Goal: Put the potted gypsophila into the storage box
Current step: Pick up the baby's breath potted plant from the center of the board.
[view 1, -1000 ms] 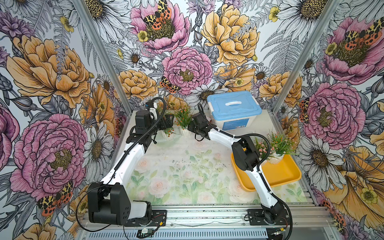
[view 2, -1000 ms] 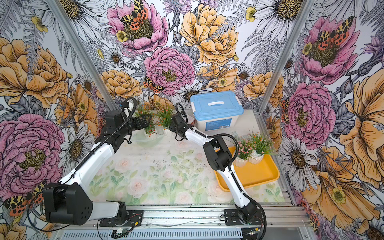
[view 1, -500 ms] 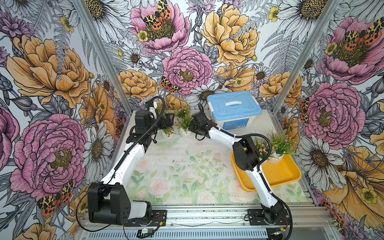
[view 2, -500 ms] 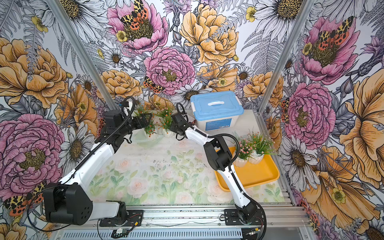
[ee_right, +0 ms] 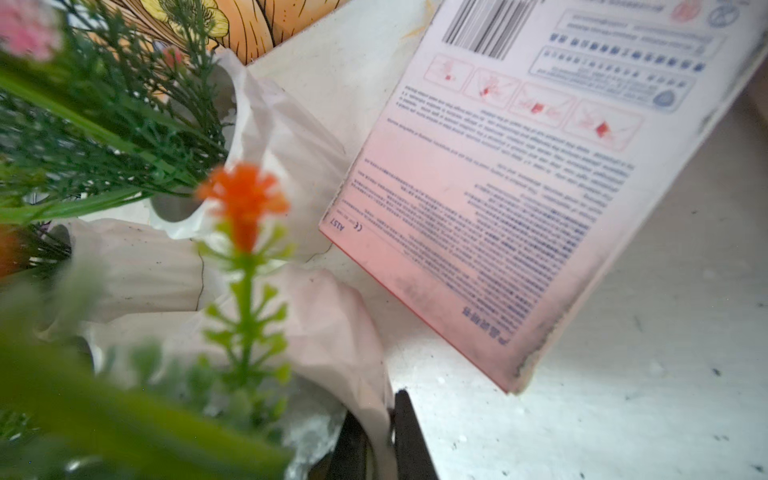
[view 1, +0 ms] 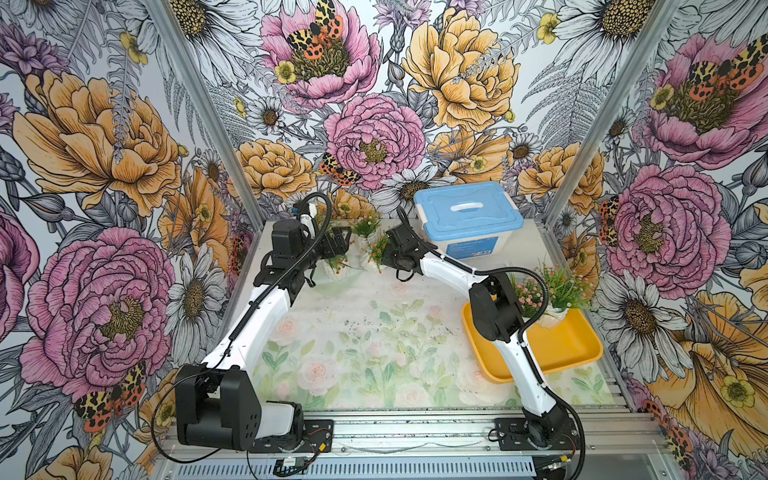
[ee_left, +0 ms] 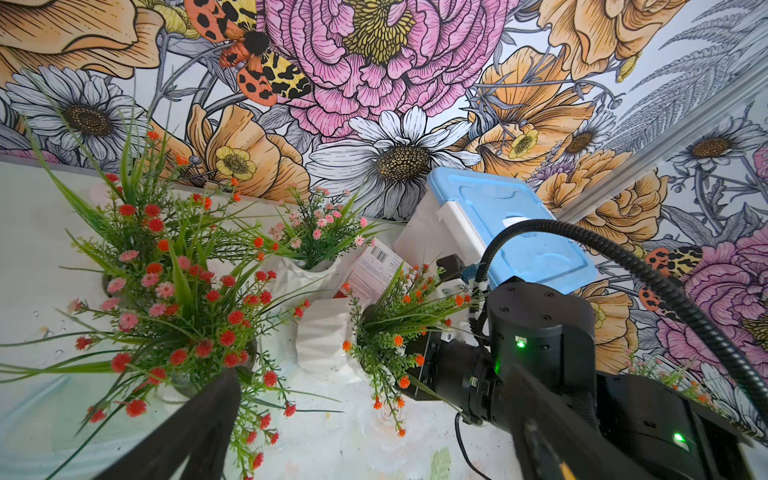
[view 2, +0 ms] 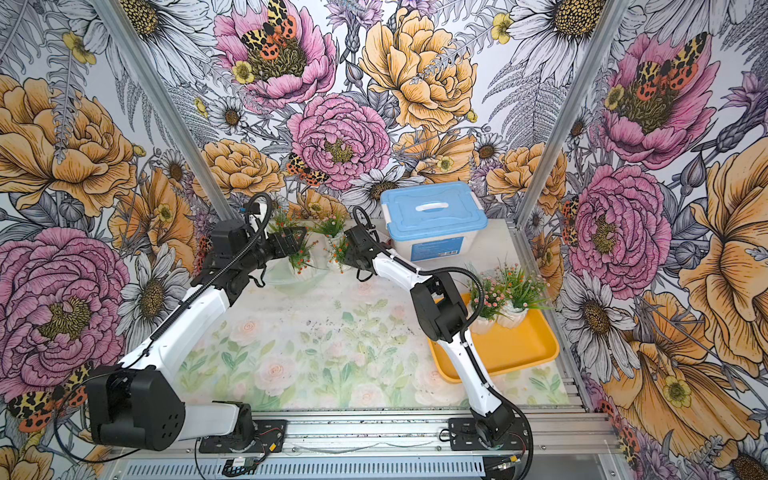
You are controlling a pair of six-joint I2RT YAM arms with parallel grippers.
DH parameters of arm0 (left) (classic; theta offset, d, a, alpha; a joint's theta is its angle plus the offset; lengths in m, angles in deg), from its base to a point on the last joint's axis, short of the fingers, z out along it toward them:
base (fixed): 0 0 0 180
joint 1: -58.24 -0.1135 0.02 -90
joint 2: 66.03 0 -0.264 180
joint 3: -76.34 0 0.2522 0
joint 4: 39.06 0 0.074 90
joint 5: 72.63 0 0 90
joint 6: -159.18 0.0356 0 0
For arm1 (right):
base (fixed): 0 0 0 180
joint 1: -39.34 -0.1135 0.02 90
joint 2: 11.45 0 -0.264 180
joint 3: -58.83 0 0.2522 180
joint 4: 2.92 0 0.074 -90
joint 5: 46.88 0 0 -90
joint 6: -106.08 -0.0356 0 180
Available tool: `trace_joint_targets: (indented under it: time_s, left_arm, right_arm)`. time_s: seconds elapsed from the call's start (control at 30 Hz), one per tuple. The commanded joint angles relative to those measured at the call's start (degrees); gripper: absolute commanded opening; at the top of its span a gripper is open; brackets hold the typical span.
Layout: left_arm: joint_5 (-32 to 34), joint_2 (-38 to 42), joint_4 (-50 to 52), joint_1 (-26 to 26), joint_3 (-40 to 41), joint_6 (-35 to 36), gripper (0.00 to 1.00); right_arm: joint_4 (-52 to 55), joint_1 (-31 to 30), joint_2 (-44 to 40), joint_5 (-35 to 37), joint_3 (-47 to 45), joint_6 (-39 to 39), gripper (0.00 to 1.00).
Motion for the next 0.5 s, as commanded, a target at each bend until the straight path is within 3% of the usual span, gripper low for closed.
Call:
trace_joint_targets:
  time_s: [0.0,0.27,0.47]
  left_arm:
    - [-0.98,0.41,-1.06,1.05,0.37,-0.40,0.99]
    - [0.12,0.55,-0.60,3.92,-0.13,-0.39,0.99]
    - [0.13,0.32,0.10,7.53,-0.84,-0.07,0.99]
  right_arm:
    - [2.27,-0.40,-5.48,2.49,-0.47,4.16,0.00]
    - [2.24,-0.33,-13.33,5.17,-3.79,8.62,0.00]
    - [2.24,0.52,-21.11,5.43,-11.10,9.82,0.00]
